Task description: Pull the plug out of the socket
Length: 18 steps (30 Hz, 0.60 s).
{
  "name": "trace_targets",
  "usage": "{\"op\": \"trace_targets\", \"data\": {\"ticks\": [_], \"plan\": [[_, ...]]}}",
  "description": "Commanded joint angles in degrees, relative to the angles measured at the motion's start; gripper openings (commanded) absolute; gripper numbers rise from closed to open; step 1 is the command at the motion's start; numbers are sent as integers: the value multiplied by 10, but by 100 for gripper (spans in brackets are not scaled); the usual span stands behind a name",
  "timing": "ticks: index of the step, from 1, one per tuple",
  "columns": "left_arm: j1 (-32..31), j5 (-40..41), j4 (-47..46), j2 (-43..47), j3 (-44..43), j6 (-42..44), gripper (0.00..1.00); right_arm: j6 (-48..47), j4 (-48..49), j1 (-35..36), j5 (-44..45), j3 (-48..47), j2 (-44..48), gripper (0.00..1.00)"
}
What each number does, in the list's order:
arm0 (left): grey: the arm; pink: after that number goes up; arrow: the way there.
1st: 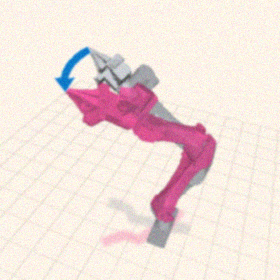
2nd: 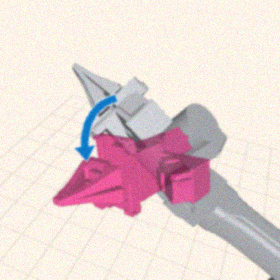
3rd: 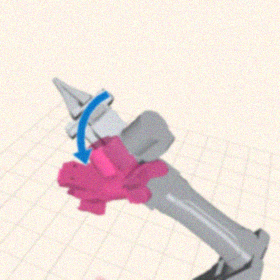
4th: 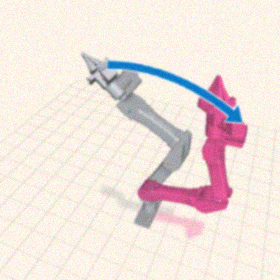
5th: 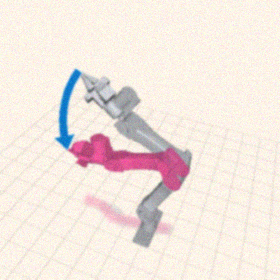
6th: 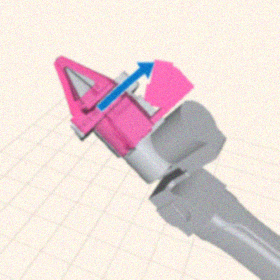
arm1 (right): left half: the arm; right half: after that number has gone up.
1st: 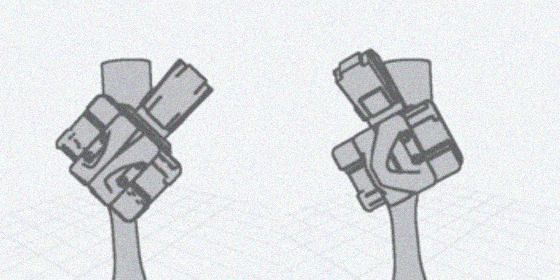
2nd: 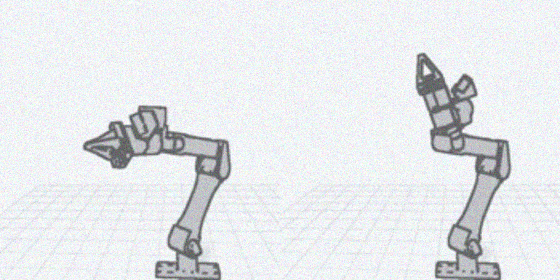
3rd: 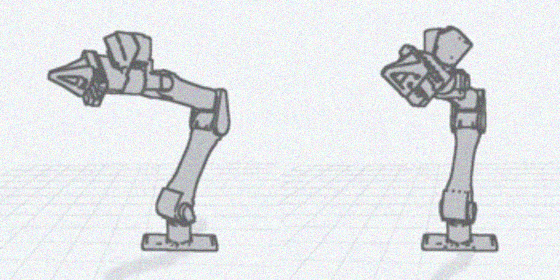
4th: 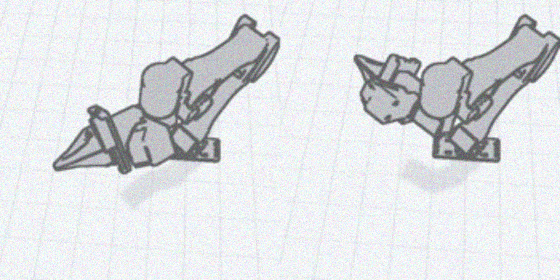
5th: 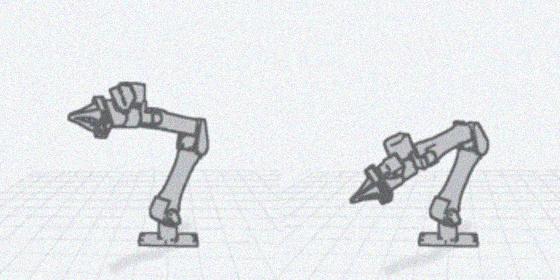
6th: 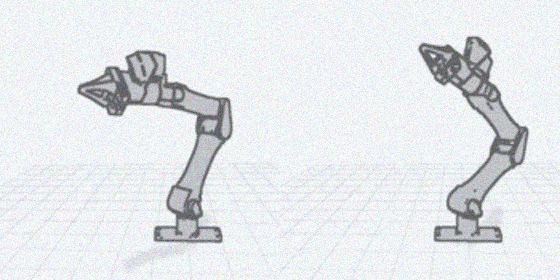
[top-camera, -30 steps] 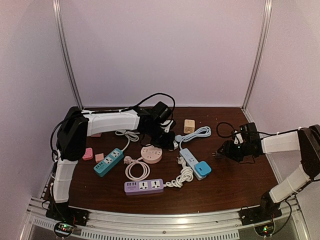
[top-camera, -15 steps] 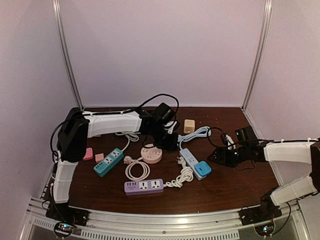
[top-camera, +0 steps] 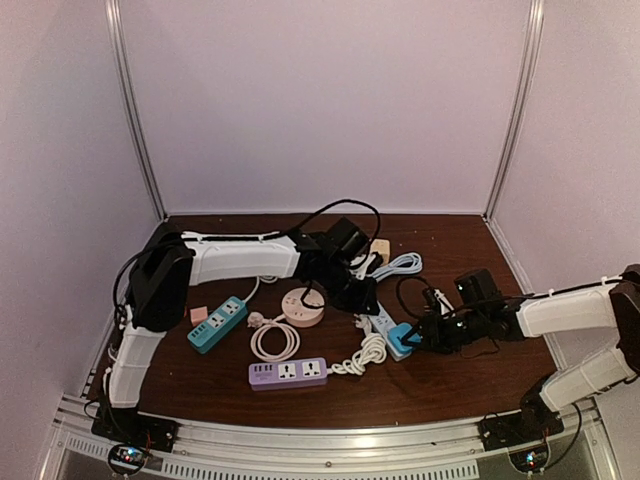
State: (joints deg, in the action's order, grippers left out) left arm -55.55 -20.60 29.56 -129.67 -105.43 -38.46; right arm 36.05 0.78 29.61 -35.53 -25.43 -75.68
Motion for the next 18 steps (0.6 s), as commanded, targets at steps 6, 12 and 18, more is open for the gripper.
{"op": "trace_targets", "data": {"ticks": [6,12,18], "plan": [[-10,-34,-32,-34,-24,-6,12,20,24,20,24,-18,-4,40],[-10,-32,-31,-38,-16,-6,12,13,-4,45,52,-48,-2,37],[-10,-30,-27,-49,-19,-4,12,4,-28,56,70,-65,-6,37]]}}
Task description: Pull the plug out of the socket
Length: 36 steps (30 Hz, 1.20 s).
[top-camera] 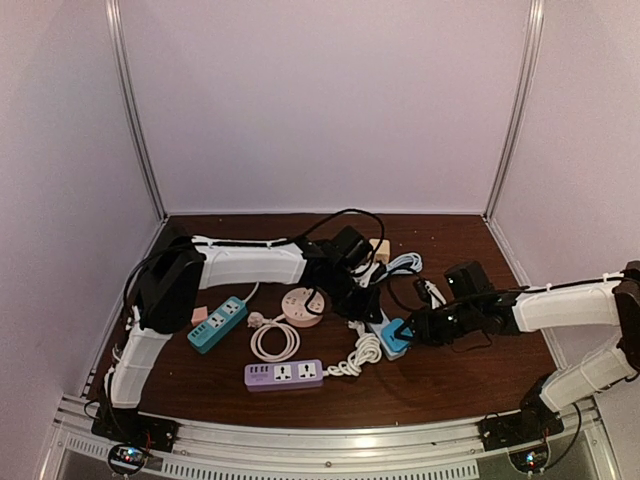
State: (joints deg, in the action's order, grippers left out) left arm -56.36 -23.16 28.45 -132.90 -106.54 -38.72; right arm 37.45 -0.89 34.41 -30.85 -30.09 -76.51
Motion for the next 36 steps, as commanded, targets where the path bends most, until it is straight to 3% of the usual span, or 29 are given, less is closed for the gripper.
{"op": "trace_targets", "data": {"ticks": [1,11,25,36], "plan": [[-2,-5,-16,-18,-8,-1,12,-10,-12,9,25,-21,1,37],[-2,-10,-16,-37,-28,-1,12,-26,-33,27,51,-55,-27,35],[-2,-17,-1,-65,-29,-6,11,-14,-23,26,64,-59,-38,6],[2,19,74,-75,-8,40,12,38,54,17,37,-27,-23,0]]}}
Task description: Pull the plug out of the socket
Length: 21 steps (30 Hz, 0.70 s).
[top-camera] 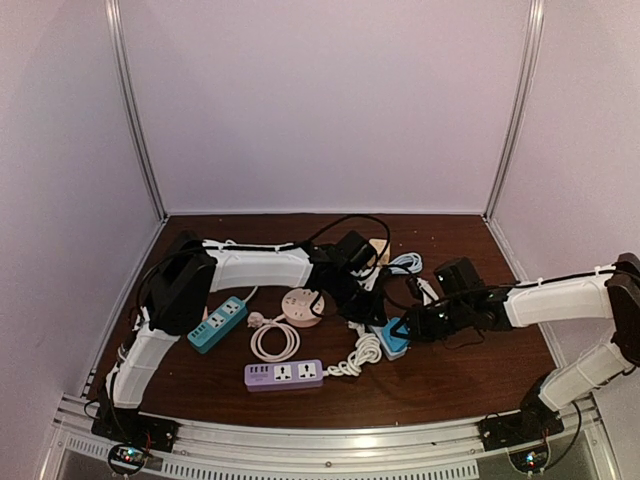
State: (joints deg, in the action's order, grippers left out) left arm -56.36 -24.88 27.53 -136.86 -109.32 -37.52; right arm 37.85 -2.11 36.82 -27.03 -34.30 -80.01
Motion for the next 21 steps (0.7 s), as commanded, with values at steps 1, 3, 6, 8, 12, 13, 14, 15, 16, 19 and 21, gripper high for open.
{"op": "trace_targets", "data": {"ticks": [1,3,6,8,12,13,14,15,16,19,21], "plan": [[2,39,87,-34,24,32,12,40,80,-11,-7,19,15,0],[4,43,92,-34,33,38,12,52,99,-19,-19,26,19,0],[4,51,96,-35,40,43,12,66,121,-29,-35,34,25,0],[5,55,96,-36,45,44,12,74,132,-32,-42,37,28,0],[5,59,97,-40,52,46,12,89,155,-41,-63,46,35,0],[5,61,98,-41,52,46,12,90,159,-42,-67,48,37,0],[5,62,98,-41,53,46,12,89,161,-43,-70,48,39,0],[5,63,99,-41,54,46,12,87,162,-43,-71,48,42,0],[5,64,98,-41,55,46,12,82,161,-42,-71,47,46,0],[5,67,99,-42,57,47,11,65,140,-42,-64,41,59,0],[5,69,100,-43,57,47,11,54,131,-43,-61,38,69,0]]}}
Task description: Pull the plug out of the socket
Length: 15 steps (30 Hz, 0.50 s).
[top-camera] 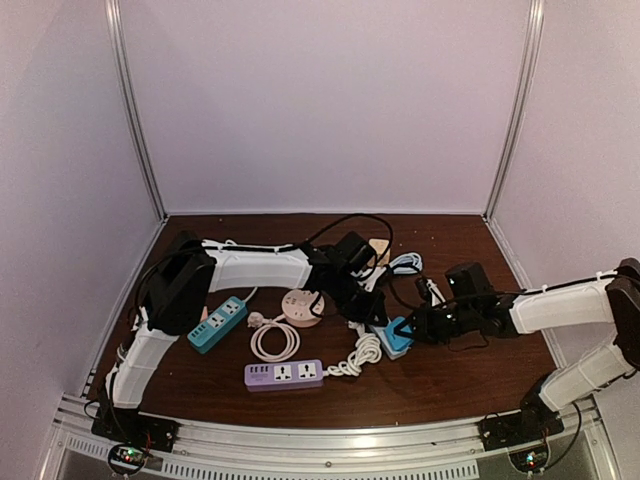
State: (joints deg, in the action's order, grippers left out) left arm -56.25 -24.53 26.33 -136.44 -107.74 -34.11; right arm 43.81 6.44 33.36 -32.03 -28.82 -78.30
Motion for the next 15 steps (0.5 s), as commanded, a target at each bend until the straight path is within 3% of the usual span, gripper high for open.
{"op": "trace_targets", "data": {"ticks": [1,15], "plan": [[4,66,113,-47,41,12,11,-11,45,-8,-11,-17,57,0],[4,76,127,-46,39,15,11,-34,1,-10,7,-38,53,0]]}}
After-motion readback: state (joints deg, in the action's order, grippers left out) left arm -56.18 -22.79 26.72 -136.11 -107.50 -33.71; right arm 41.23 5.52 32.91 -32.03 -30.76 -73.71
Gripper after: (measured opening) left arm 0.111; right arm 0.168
